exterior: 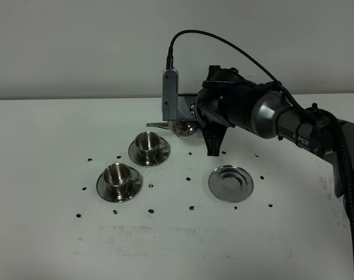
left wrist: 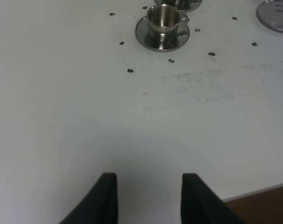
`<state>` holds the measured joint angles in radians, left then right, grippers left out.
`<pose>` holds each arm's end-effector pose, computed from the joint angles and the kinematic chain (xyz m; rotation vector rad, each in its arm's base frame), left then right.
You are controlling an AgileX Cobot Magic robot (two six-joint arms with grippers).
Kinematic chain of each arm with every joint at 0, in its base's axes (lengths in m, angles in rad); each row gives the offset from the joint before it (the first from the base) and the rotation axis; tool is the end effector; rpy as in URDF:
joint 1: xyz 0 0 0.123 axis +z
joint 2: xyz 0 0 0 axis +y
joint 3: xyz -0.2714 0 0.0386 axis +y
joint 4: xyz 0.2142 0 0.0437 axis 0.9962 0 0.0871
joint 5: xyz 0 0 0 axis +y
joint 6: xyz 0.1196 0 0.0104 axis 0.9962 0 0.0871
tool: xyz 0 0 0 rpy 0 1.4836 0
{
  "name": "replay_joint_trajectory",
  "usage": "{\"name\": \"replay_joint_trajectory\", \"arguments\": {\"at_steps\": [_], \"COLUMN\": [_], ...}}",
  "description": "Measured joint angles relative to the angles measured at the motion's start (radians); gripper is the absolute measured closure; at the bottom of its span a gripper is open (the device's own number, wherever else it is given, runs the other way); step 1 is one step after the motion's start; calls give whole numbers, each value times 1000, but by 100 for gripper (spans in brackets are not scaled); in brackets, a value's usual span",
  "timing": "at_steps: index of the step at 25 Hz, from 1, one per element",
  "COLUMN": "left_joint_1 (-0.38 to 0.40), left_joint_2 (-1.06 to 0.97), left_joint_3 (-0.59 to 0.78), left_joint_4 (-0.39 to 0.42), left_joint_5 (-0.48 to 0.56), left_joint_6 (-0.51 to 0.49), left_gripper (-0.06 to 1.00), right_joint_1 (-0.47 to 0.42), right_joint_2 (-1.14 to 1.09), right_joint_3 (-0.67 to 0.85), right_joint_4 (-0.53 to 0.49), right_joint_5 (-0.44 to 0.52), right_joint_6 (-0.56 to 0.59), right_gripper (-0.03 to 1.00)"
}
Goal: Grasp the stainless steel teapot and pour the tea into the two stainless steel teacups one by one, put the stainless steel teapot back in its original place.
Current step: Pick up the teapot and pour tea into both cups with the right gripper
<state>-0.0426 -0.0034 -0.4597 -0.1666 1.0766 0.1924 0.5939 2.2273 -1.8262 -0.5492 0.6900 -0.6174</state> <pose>0.0028 -0.0177 0.2364 0.2503 2.0720 -0.1105 0.4188 0.2346 0.1804 -1.7588 1.8167 -0.6138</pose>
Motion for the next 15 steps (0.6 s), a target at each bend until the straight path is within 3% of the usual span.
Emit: {"name": "replay_joint_trajectory", "arguments": {"at_steps": [15], "left_joint_1": [0], "left_joint_2": [0], "left_joint_3": [0], "left_joint_4": [0], "left_joint_5": [0], "left_joint_6": [0], "left_gripper": [63], "right_joint_1": [0], "right_joint_2": [38], "right_joint_3": [0], "right_joint_4": [-52], "right_joint_5": [-20], "right_joint_6": [-46], "right_gripper": [76]}}
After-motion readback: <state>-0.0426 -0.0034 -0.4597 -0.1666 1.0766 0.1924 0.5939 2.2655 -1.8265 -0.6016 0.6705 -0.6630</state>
